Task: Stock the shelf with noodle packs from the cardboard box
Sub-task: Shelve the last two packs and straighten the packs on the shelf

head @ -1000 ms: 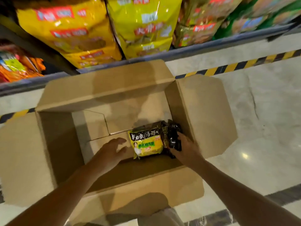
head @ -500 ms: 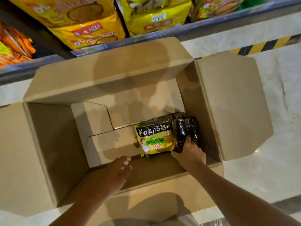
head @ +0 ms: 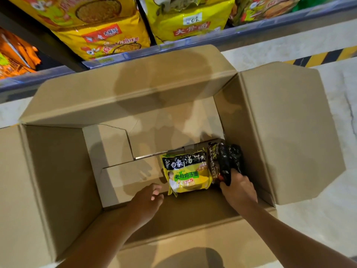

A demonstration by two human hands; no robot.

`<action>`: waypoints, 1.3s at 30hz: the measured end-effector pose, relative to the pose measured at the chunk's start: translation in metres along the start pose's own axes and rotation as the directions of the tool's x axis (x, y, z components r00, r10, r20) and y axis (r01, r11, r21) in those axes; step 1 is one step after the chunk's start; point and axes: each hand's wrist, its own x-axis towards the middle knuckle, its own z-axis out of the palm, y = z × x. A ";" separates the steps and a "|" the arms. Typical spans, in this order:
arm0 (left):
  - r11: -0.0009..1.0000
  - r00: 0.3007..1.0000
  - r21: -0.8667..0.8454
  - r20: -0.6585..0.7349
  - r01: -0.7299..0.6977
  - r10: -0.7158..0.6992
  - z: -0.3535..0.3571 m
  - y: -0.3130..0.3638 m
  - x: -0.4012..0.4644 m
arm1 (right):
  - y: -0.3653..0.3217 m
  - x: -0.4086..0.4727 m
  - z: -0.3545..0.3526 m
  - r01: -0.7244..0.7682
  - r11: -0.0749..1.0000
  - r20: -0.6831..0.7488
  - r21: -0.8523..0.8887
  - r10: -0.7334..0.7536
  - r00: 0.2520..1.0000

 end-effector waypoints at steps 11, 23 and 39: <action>0.950 0.981 -0.271 -0.077 0.152 -0.179 0.033 0.022 0.059 | 0.030 -0.004 -0.013 0.148 0.934 -0.125 0.326 -0.112 0.986; 0.761 0.956 -0.611 -0.023 0.218 -0.292 0.054 0.026 0.075 | 0.033 0.001 -0.012 0.182 0.913 -0.144 0.364 -0.138 0.980; 0.772 0.925 -0.582 -0.378 -0.256 0.022 -0.139 0.082 -0.133 | -0.052 -0.141 -0.135 0.355 0.577 -0.203 0.736 -0.312 0.928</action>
